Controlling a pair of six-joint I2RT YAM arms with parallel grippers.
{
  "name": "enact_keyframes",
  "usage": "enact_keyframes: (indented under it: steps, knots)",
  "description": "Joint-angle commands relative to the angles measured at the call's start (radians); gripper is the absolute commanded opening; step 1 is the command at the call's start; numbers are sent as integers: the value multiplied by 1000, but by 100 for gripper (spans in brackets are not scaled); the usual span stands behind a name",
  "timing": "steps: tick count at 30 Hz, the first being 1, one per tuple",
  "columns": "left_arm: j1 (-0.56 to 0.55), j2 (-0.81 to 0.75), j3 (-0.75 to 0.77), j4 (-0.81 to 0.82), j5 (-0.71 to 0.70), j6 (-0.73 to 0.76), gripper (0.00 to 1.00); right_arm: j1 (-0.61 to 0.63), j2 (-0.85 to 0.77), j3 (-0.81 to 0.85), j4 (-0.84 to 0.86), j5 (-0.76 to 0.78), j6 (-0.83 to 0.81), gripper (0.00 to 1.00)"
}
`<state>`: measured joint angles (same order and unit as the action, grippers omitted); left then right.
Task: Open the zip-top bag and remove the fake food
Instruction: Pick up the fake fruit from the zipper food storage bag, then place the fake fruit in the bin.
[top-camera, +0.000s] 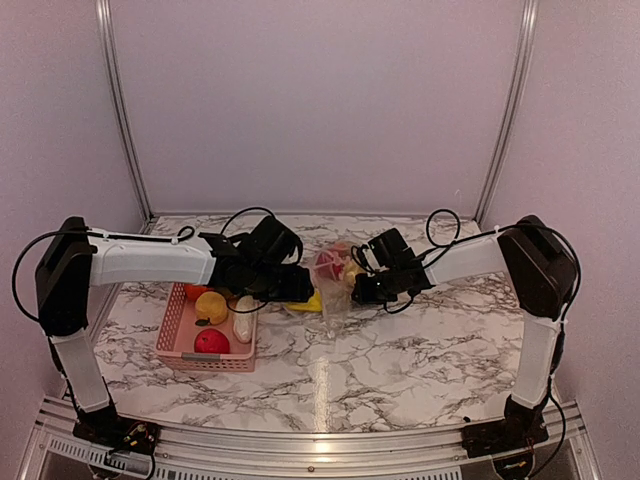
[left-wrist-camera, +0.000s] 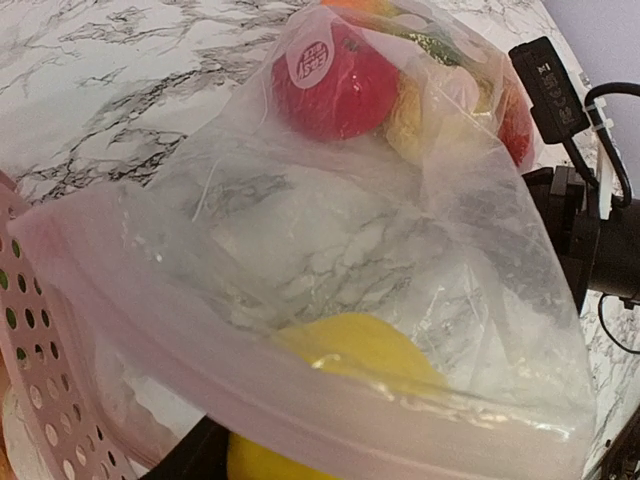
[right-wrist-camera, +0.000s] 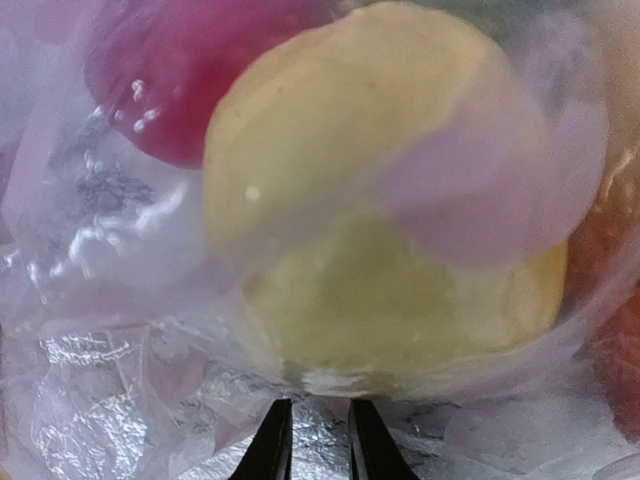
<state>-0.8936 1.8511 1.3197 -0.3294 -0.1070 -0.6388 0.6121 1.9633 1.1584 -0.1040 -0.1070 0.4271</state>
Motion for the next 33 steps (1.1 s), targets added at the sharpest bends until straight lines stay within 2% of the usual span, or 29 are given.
enact_keyframes:
  steps: [1, 10, 23, 28, 33]
  knots:
    - [-11, -75, -15, -47, -24, 18, 50, -14, 12, 1, 15, 12, 10, 19]
    - [-19, -167, -96, -90, -65, 3, 50, -14, 10, 2, 15, 6, 11, 19]
    - [-10, -402, -267, -210, -254, -99, 50, -14, -11, 11, -3, 7, 4, 19]
    - [41, -471, -350, -254, -299, -162, 50, -14, -32, 11, -8, 6, 3, 19]
    - [104, -556, -451, -256, -284, -230, 51, -14, -60, 17, -17, 3, -2, 19]
